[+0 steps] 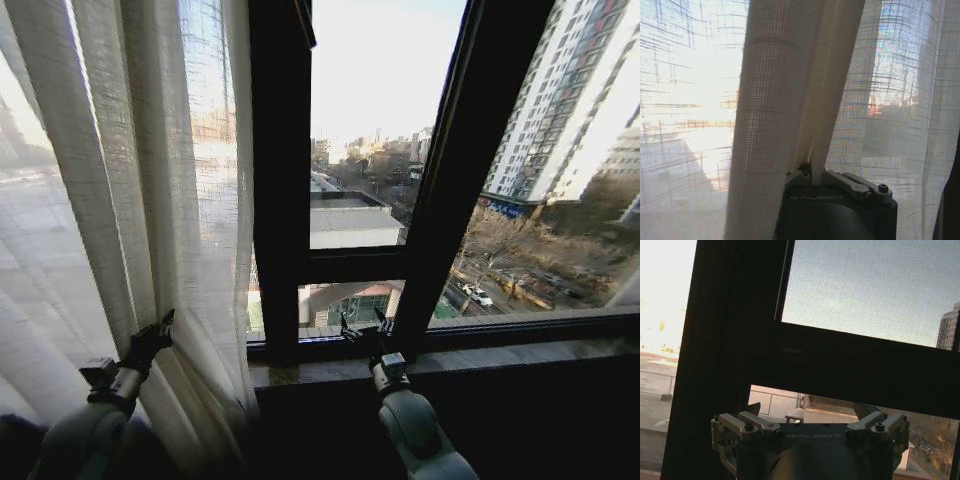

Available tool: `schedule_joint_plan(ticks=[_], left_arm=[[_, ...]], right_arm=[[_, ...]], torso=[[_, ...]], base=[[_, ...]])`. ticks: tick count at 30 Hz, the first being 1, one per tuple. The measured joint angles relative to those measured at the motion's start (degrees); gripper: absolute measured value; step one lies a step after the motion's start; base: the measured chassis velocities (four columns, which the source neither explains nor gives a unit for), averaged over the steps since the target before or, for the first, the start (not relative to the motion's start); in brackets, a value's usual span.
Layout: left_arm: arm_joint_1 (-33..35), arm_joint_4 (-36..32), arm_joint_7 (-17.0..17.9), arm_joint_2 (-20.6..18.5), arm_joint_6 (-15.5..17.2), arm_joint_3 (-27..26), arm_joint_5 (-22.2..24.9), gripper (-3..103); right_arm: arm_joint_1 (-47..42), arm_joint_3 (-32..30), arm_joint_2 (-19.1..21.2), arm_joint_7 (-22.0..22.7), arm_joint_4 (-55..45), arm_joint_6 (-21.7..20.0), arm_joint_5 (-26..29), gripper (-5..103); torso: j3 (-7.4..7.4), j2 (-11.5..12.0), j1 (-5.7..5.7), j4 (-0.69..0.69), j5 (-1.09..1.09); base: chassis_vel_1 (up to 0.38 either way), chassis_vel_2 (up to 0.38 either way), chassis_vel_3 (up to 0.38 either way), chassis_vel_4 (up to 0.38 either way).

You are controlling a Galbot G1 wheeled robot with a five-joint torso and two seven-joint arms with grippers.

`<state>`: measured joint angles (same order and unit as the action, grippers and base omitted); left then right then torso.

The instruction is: Open the curtains by pulling them apart, changing their state from closed to fully open.

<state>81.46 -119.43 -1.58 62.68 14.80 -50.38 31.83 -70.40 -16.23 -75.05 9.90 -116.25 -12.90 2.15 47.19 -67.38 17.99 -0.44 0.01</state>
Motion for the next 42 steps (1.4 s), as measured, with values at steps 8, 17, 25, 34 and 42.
schedule_joint_plan(ticks=[8, 17, 25, 34, 42], left_arm=[[0.02, -1.0, 0.1, 0.37, 0.13, 0.27, -0.39, 0], [1.22, -2.08, 0.23, 0.83, 0.21, -0.63, -0.57, 0], [2.23, -2.37, 0.23, 1.17, 0.09, -1.61, -0.57, 0], [2.71, -2.37, 0.2, 1.69, -0.47, -1.86, -0.6, 0], [2.99, -2.52, 0.24, 2.27, -0.52, -2.13, -0.64, 0]], right_arm=[[-0.11, -0.22, 0.61, -0.21, -0.07, 0.46, 0.19, 100], [0.39, 0.38, 0.87, -0.32, 0.77, 0.93, 0.31, 100], [0.52, 1.19, 0.7, -0.35, 1.1, 0.94, 0.14, 100], [0.4, 1.55, 0.38, -0.71, 1.62, 1.52, 0.01, 100], [0.59, 1.71, 0.25, -0.78, 1.73, 1.78, 0.03, 100]], torso=[[0.0, 0.0, 0.0, -0.01, 0.0], [0.0, 0.0, 0.0, 0.01, 0.0], [0.0, 0.0, 0.0, -0.01, 0.0], [0.0, 0.0, 0.0, 0.02, 0.0], [-0.01, 0.0, 0.0, 0.03, -0.04]], base=[[0.344, 0.351, -0.336, -0.349], [0.356, 0.353, -0.358, -0.356], [0.347, 0.346, -0.331, -0.367], [0.352, 0.344, -0.348, -0.338], [0.159, 0.123, -0.13, -0.155]])
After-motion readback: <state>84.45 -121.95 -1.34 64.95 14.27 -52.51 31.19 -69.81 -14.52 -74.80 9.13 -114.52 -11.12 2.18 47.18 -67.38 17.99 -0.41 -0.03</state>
